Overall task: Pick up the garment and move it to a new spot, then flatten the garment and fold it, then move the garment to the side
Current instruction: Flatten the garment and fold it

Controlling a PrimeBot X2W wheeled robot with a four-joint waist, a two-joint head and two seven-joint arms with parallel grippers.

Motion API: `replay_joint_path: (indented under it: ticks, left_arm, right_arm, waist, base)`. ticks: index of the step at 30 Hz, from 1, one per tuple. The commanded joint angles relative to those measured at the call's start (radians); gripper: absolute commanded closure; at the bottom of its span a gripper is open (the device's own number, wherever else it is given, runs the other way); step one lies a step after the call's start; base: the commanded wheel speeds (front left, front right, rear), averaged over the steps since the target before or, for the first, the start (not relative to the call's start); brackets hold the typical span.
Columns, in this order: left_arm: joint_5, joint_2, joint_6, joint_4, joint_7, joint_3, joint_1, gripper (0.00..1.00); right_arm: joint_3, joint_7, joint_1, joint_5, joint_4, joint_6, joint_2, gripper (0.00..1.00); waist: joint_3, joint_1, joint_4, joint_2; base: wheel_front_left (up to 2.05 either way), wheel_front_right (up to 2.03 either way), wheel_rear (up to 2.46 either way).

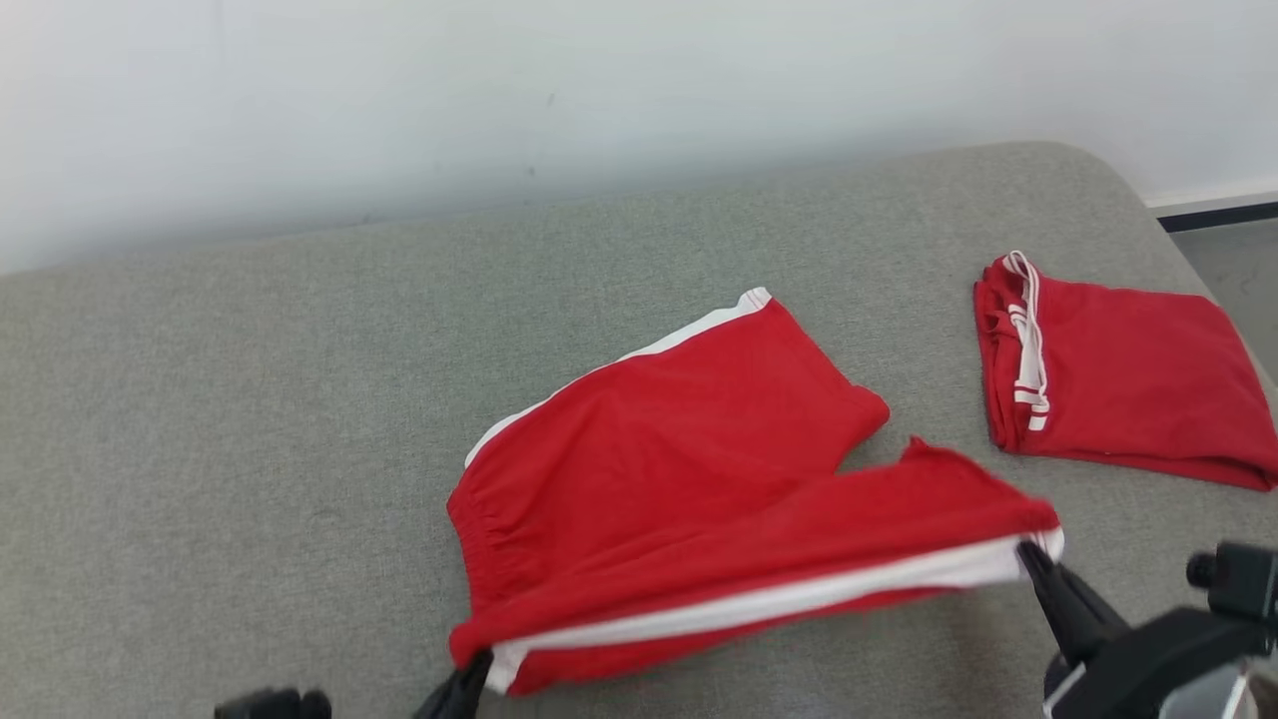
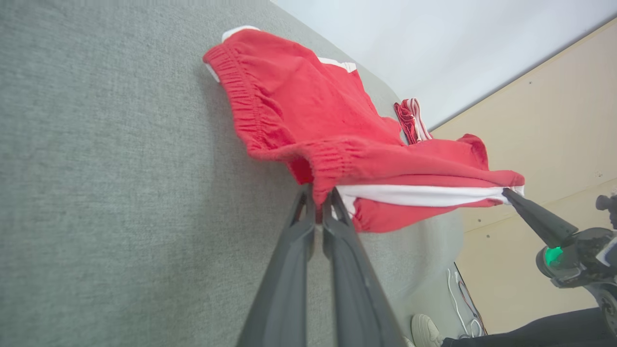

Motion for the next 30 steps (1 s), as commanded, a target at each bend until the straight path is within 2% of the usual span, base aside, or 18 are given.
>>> replay_joint_path:
  ticks: [1,2,6,12,17,25,30]
  left_arm:
    - [0.003,-0.005,0.008,0.001,0.005,0.01,-0.037,1.0]
    - [-0.006,-0.033,0.012,0.01,0.013,0.009,-0.083,1.0]
    - [0.011,-0.083,0.027,0.074,0.018,0.007,-0.189,1.0]
    - [0.014,-0.155,0.048,0.199,0.005,0.024,-0.33,1.0]
    - [0.024,-0.191,0.05,0.298,0.002,0.026,-0.426,1.0]
    - [0.026,-0.24,0.056,0.425,-0.027,0.042,-0.544,1.0]
    - [0.026,-0.258,0.05,0.482,-0.04,0.049,-0.591,1.0]
  right_arm:
    - [-0.003,-0.003,-0.038,0.014,0.005,-0.004,-0.002,1.0]
    - [0.008,-0.011,-0.089,0.018,0.032,-0.004,-0.002,1.0]
    - [0.033,-0.026,-0.223,-0.011,0.124,-0.004,-0.001,1.0]
    - [0.053,-0.053,-0.427,-0.049,0.324,-0.004,-0.001,1.0]
    - [0.06,-0.065,-0.575,-0.102,0.49,-0.004,-0.001,1.0]
    - [0.061,-0.126,-0.751,-0.108,0.717,-0.004,-0.001,1.0]
    - [0.061,-0.189,-0.824,-0.093,0.813,-0.004,-0.001,0.98]
  waist:
    - [0.013,0.0003,0.007,0.0002]
    - [0.026,0.0003,0.013,0.0002]
    - [0.061,0.0003,0.023,0.0002]
    - [0.119,0.0003,0.046,0.0002]
    - [0.158,0.0003,0.073,0.0002]
    - [0.204,0.0003,0.112,0.0002]
    - [0.214,0.0003,0.122,0.0002]
  base:
    - [0.0,0.0,0.0]
    - [0.0,0.0,0.0]
    - [0.0,0.0,0.0]
    - [0.0,0.0,0.0]
    - [0.0,0.0,0.0]
    - [0.0,0.0,0.0]
    - [0.0,0.0,0.0]
